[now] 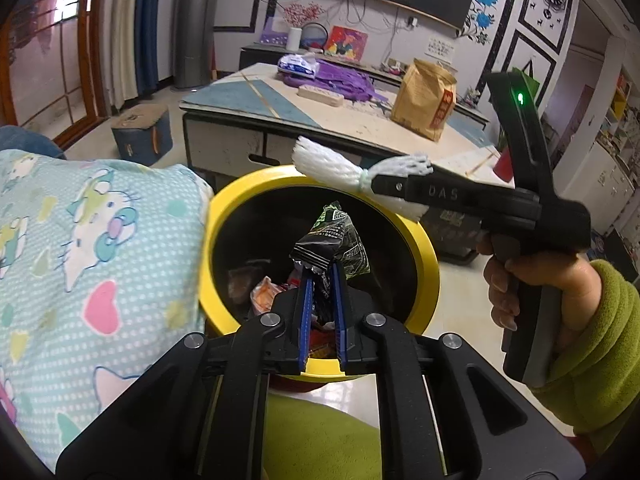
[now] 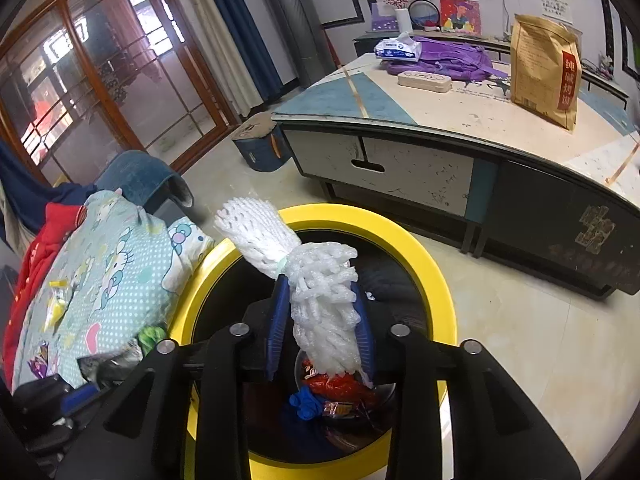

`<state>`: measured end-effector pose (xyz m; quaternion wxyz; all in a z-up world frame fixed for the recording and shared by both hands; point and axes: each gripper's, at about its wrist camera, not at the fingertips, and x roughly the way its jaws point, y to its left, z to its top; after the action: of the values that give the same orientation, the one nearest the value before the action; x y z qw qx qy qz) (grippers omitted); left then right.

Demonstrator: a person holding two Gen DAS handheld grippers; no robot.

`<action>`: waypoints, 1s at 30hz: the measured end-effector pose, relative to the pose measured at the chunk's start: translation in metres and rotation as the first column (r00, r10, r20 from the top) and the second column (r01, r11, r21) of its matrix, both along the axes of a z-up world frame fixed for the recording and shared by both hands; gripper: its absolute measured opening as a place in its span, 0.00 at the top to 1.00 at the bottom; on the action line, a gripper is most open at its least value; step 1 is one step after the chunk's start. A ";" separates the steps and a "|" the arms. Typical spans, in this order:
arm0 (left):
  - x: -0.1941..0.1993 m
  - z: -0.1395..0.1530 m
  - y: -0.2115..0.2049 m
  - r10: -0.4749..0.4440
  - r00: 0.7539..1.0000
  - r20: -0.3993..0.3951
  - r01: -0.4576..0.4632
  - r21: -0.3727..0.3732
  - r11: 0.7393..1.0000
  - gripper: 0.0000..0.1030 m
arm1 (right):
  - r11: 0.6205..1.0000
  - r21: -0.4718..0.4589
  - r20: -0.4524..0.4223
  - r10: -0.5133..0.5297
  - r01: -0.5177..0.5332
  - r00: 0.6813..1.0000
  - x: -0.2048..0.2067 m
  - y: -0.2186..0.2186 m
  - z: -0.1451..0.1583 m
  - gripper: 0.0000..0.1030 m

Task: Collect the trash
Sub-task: 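Open both tools to drop the wrapper and foam net into the bin, then move both tools back over the last wrappers on the bed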

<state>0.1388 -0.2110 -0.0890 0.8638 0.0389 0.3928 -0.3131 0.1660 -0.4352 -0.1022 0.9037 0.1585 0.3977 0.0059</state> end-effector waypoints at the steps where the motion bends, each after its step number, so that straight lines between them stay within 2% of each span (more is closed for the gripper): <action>1: 0.002 -0.001 -0.001 -0.003 1.000 -0.003 0.003 0.002 1.000 0.93 | 1.000 0.005 -0.002 -0.004 0.004 1.000 0.000 -0.002 -0.001 0.65; 6: 0.005 -0.005 -0.010 -0.021 1.000 0.015 0.020 0.037 0.999 0.89 | 0.999 0.029 -0.007 -0.026 0.026 1.000 0.000 -0.011 -0.004 0.55; 10: 0.008 -0.009 -0.008 -0.015 1.000 0.005 0.015 0.034 0.999 0.80 | 0.998 0.038 -0.003 -0.056 0.056 0.998 0.000 -0.018 -0.005 0.49; 12: 0.009 -0.009 -0.005 0.001 1.000 0.004 -0.001 0.034 0.999 0.58 | 0.997 0.041 -0.001 -0.065 0.065 0.998 -0.001 -0.020 -0.005 0.46; 13: 0.010 -0.009 -0.002 0.015 1.000 0.005 -0.015 0.029 0.999 0.40 | 0.997 0.041 0.000 -0.069 0.069 0.998 -0.001 -0.020 -0.005 0.44; 14: 0.011 -0.008 0.002 0.027 1.000 0.001 -0.027 0.013 1.000 0.29 | 0.997 0.039 0.001 -0.072 0.072 0.997 -0.001 -0.020 -0.005 0.43; 15: 0.011 -0.007 0.005 0.034 0.999 -0.002 -0.034 0.003 0.999 0.26 | 0.997 0.039 0.003 -0.073 0.073 0.997 -0.001 -0.019 -0.004 0.41; 16: 0.012 -0.006 0.007 0.043 0.999 -0.005 -0.043 -0.006 0.999 0.16 | 0.997 0.039 0.006 -0.070 0.070 0.998 -0.001 -0.018 -0.004 0.39; 17: 0.012 -0.004 0.010 0.051 0.999 -0.006 -0.052 -0.011 0.999 0.10 | 0.997 0.038 0.011 -0.065 0.064 0.998 -0.001 -0.016 -0.003 0.38; 23: 0.008 0.007 0.034 0.137 0.990 0.022 -0.137 -0.012 0.990 0.10 | 0.999 0.034 0.065 -0.018 0.016 0.998 -0.004 0.003 0.012 0.32; 27: 0.003 0.021 0.058 0.221 0.972 0.082 -0.221 -0.010 0.975 0.10 | 0.999 0.034 0.099 0.031 -0.034 0.995 -0.006 0.022 0.023 0.31; 30: 0.002 0.031 0.080 0.287 0.952 0.108 -0.286 -0.024 0.958 0.10 | 0.997 0.027 0.130 0.073 -0.077 0.989 -0.007 0.040 0.034 0.26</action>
<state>0.1408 -0.1311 -0.0583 0.9206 -0.0048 0.3447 -0.1837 0.1593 -0.3948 -0.0679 0.9239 0.1573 0.3442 0.0564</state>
